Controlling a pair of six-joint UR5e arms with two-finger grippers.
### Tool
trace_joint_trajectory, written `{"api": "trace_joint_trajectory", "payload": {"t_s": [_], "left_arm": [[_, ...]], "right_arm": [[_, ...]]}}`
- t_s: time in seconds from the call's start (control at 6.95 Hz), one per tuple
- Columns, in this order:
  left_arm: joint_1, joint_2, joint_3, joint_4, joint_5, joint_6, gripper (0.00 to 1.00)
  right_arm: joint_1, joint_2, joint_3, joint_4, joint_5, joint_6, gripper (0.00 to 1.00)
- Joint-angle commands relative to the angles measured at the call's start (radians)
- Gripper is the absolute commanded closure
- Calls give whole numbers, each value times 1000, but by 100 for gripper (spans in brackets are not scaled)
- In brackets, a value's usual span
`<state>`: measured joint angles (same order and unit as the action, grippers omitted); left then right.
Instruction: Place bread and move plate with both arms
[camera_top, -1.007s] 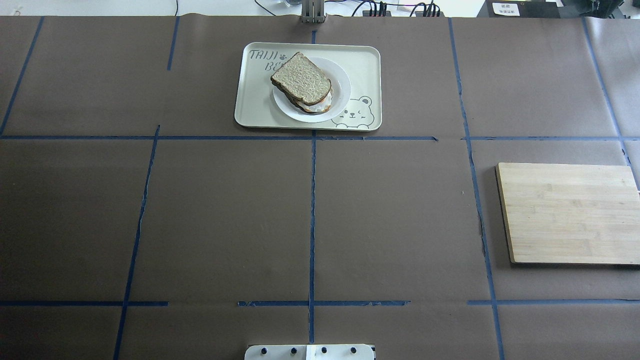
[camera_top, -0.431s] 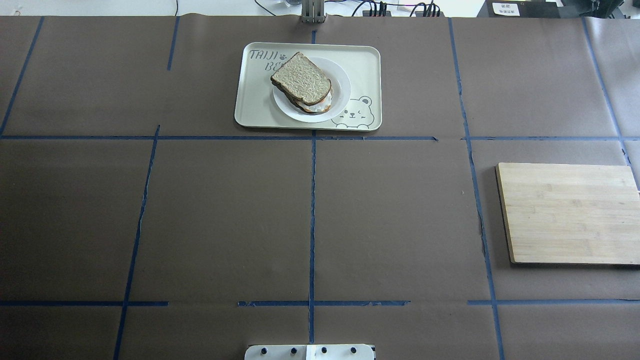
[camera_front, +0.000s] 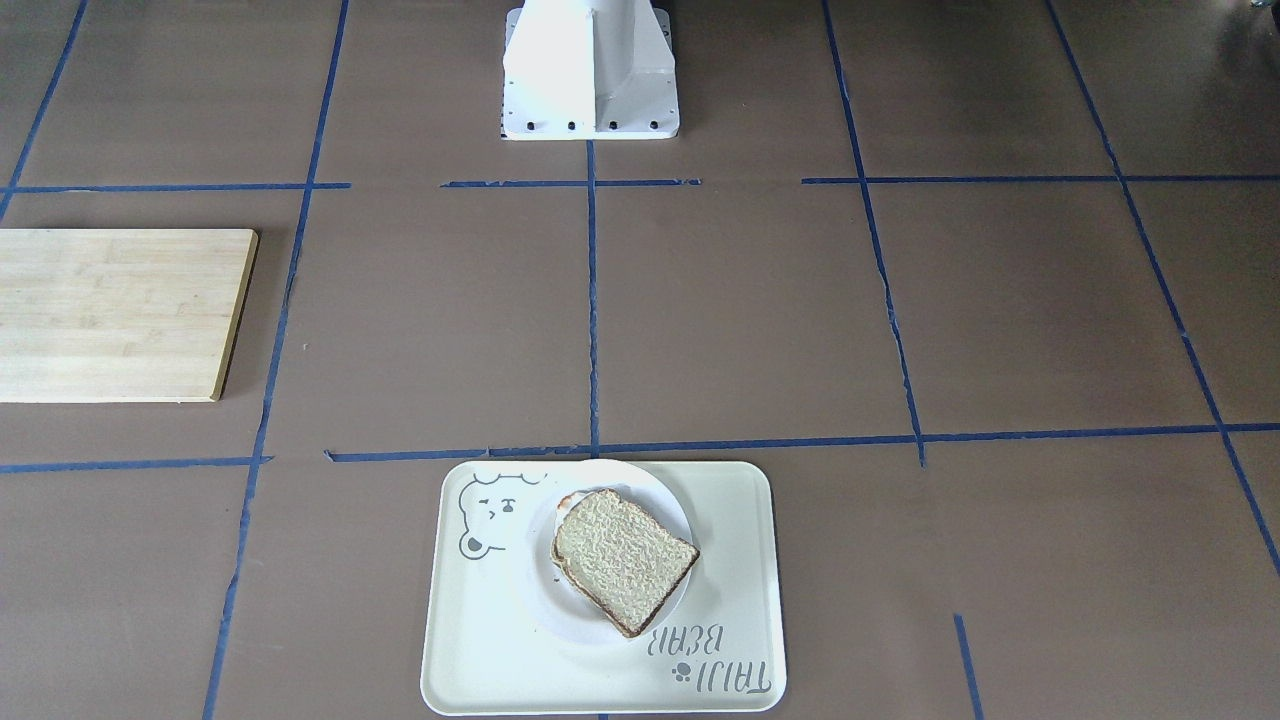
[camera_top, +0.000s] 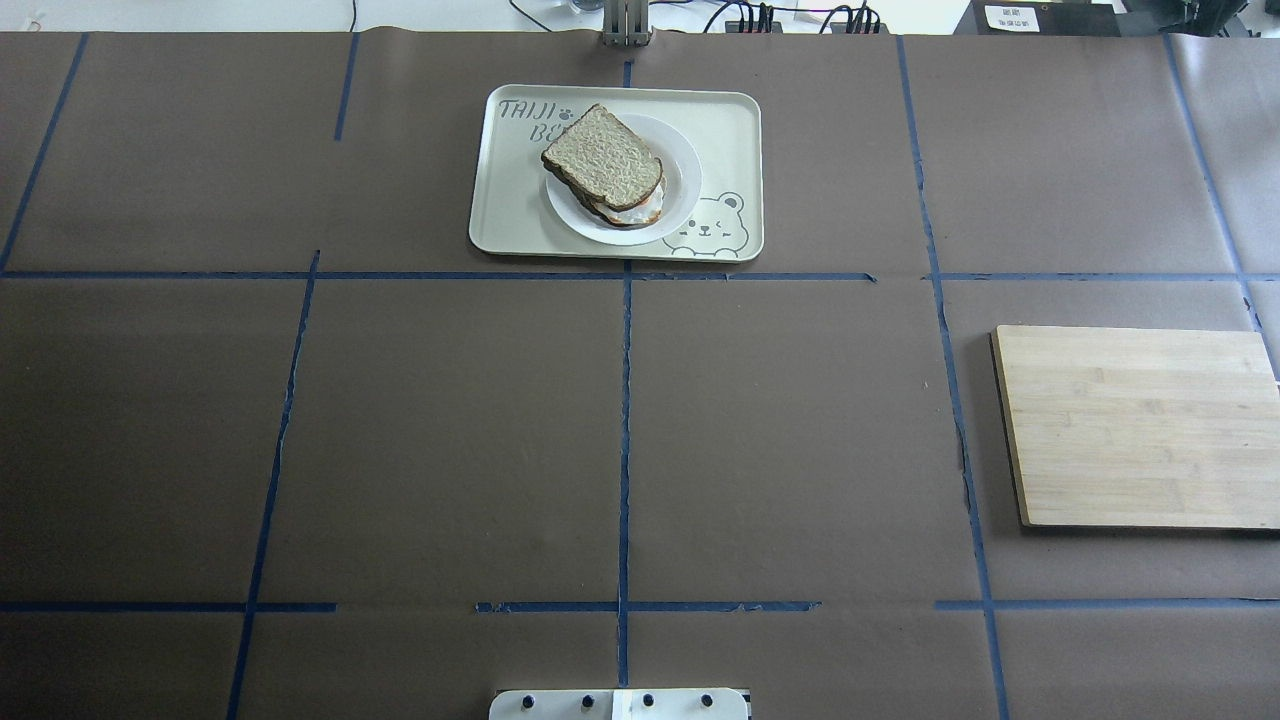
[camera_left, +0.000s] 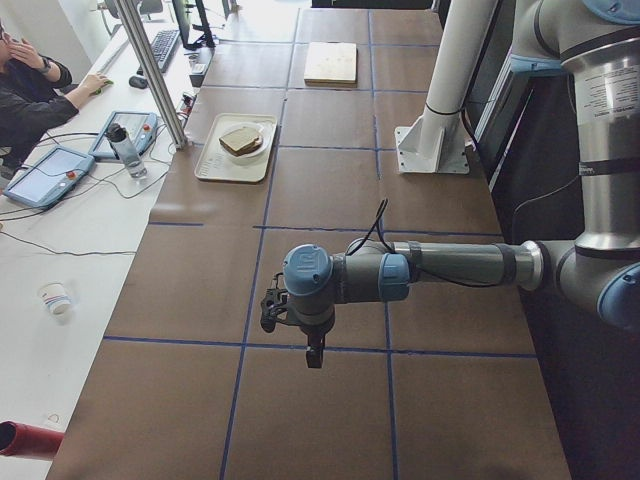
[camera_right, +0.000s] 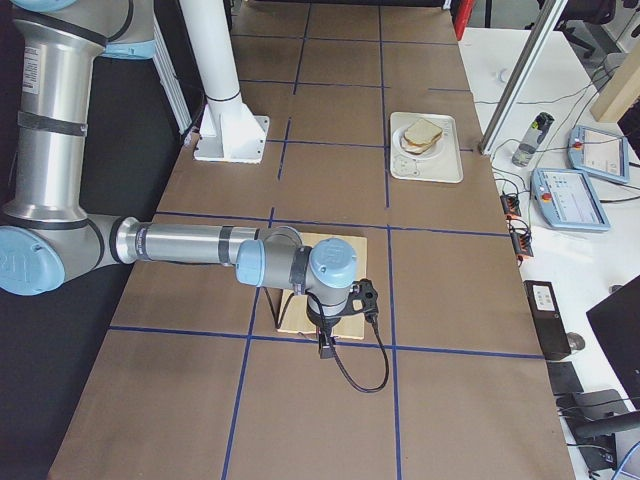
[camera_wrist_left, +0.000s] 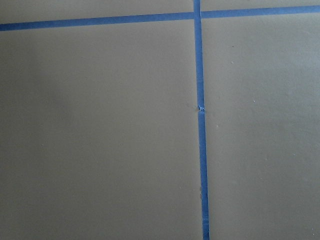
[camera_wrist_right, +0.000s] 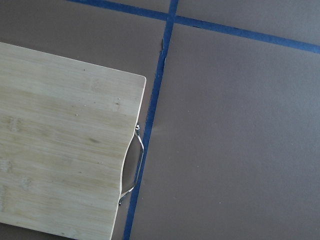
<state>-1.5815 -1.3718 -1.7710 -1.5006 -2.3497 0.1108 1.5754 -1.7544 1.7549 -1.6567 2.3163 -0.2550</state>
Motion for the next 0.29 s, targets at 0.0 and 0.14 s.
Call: {"api": "trace_joint_trajectory", "payload": {"t_s": [0.0,0.14], "left_arm": [[0,0,-10,0,1,0,0],[0,0,-10,0,1,0,0]], "right_arm": [[0,0,0,0,0,0,0],[0,1,0,0,0,0,0]]}}
